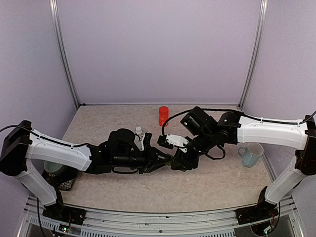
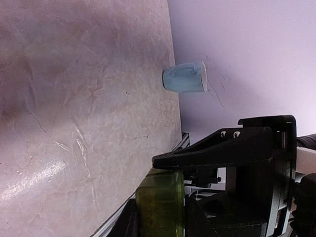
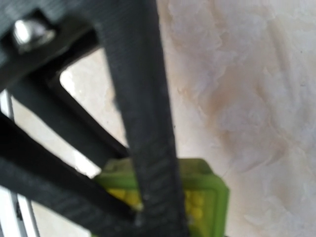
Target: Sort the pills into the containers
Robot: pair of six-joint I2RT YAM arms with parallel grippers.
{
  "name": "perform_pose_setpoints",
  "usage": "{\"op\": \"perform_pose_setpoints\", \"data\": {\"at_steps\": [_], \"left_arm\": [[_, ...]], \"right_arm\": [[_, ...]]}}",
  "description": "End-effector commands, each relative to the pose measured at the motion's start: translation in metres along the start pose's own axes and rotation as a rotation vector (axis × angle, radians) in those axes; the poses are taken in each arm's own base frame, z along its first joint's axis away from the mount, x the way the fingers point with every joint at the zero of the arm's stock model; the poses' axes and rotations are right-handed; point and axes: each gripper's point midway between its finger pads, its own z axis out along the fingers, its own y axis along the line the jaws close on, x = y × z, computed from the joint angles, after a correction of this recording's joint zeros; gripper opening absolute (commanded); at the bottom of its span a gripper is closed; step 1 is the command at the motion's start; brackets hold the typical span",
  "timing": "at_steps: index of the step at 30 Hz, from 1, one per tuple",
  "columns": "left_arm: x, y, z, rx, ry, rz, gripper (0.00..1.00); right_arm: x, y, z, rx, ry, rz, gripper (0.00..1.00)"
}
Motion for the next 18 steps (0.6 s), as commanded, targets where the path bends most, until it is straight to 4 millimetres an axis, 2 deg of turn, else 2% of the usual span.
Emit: {"op": "perform_pose_setpoints", "data": {"at_steps": [1, 5, 16, 18], "left_arm": [[0.013, 0.062, -0.008, -0.221, 0.035, 0.104, 0.05], [0.014, 0.066, -0.009, -0.244, 0.031, 0.122, 0.04], [0.015, 0.068, -0.013, -0.275, 0.022, 0.156, 0.04], [0.015, 0.066, -0.012, -0.269, 0.021, 0.158, 0.04]], "right_arm": [[-0.023, 0.005, -0.029, -0.071, -0.091, 0.042, 0.36], [-0.031, 0.007, -0.038, -0.107, -0.125, 0.054, 0.37], [-0.033, 0.007, -0.042, -0.163, -0.139, 0.086, 0.39], [-0.035, 0.008, -0.044, -0.171, -0.149, 0.088, 0.44]]}}
